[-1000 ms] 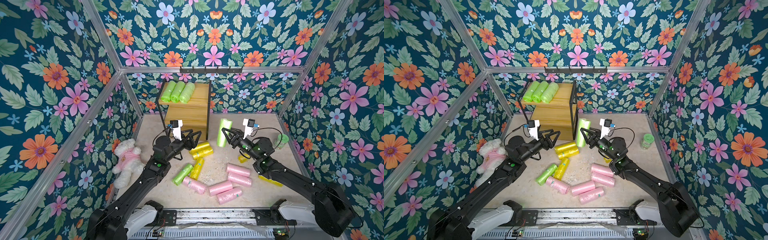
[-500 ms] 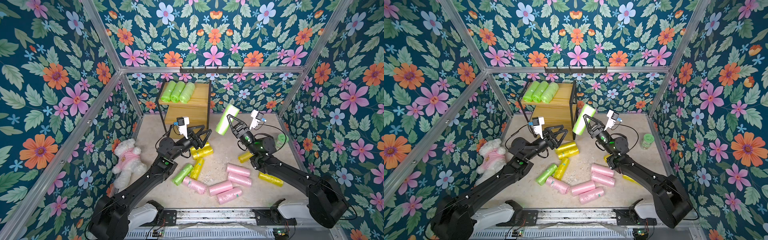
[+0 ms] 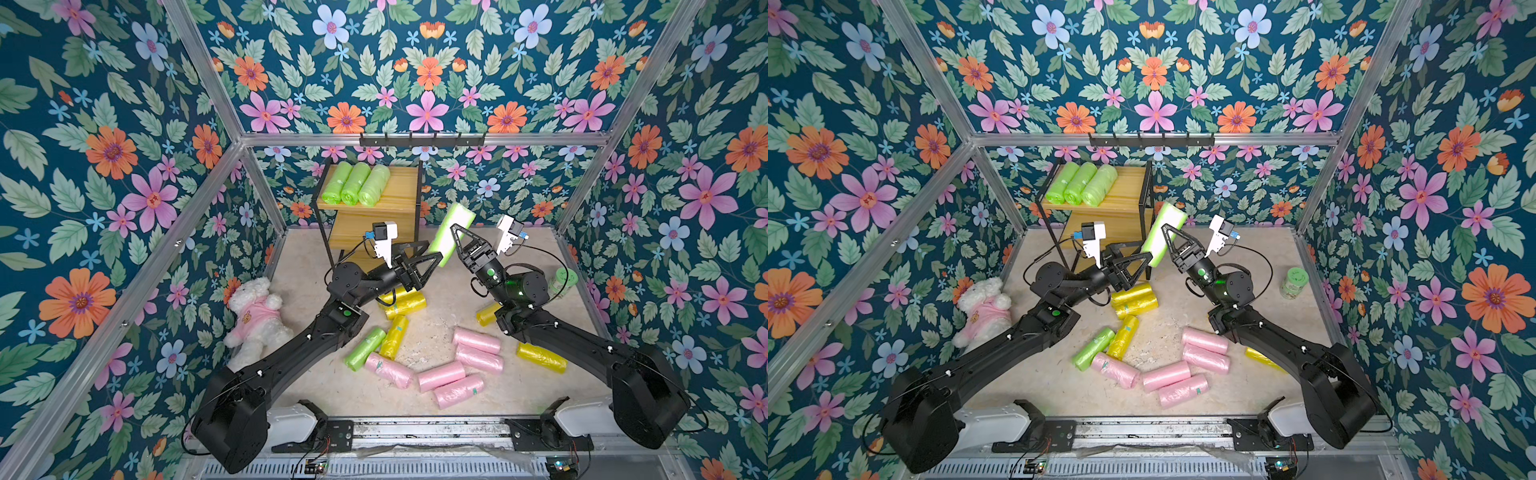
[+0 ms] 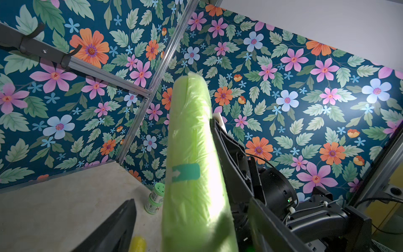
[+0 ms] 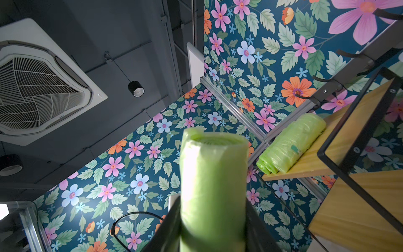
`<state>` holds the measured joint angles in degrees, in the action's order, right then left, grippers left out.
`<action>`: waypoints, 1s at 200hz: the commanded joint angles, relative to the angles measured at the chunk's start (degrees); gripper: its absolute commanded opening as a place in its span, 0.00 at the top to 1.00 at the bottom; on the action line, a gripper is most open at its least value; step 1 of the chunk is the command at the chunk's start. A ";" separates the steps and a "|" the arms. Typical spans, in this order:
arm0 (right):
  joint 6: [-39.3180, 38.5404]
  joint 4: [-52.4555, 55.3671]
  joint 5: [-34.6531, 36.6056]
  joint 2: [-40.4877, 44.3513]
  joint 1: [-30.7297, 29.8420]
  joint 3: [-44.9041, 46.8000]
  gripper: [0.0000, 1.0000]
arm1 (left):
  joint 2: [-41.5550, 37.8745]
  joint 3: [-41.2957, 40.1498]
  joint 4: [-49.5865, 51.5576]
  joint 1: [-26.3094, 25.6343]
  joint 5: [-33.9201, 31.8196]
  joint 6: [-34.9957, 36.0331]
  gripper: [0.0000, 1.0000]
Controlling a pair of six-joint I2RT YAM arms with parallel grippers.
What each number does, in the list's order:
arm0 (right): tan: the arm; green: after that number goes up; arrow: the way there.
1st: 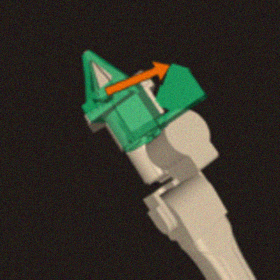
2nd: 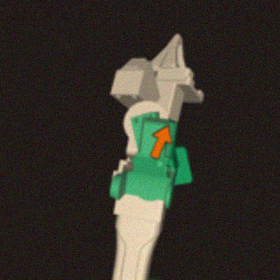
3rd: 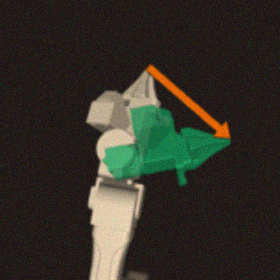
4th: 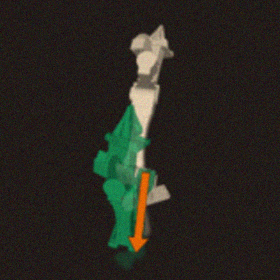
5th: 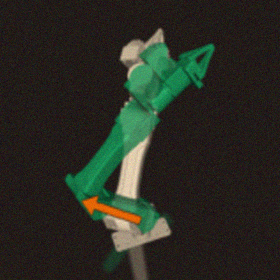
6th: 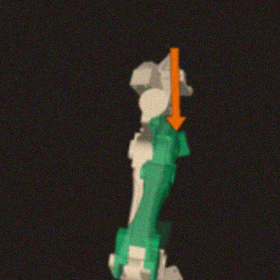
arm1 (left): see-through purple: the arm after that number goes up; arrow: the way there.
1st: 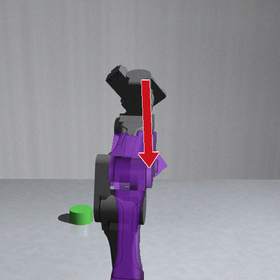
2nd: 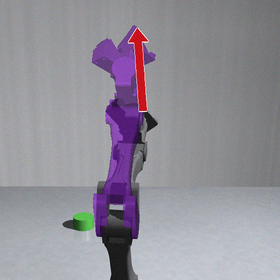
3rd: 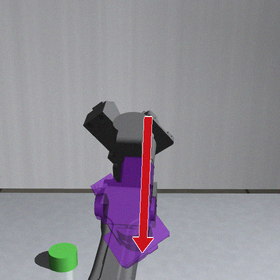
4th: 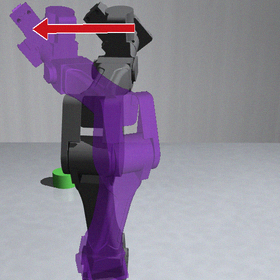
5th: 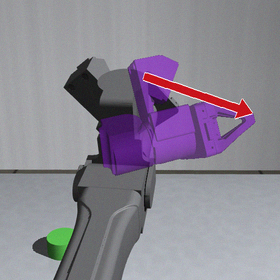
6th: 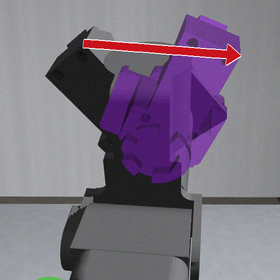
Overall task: Sort the rolls of trash bags by color and place them on the shelf
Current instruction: Pick up the roll of trash bags from the center of the board.
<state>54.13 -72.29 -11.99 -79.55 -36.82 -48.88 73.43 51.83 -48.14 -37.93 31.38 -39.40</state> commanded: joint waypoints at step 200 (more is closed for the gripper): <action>-17.25 12.66 3.06 9.96 1.43 4.54 0.04 | -4.68 19.28 41.25 5.20 -24.91 28.74 0.75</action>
<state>45.58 -66.08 -10.94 -72.25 -35.35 -44.84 69.14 66.11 -18.41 -33.98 19.22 -19.97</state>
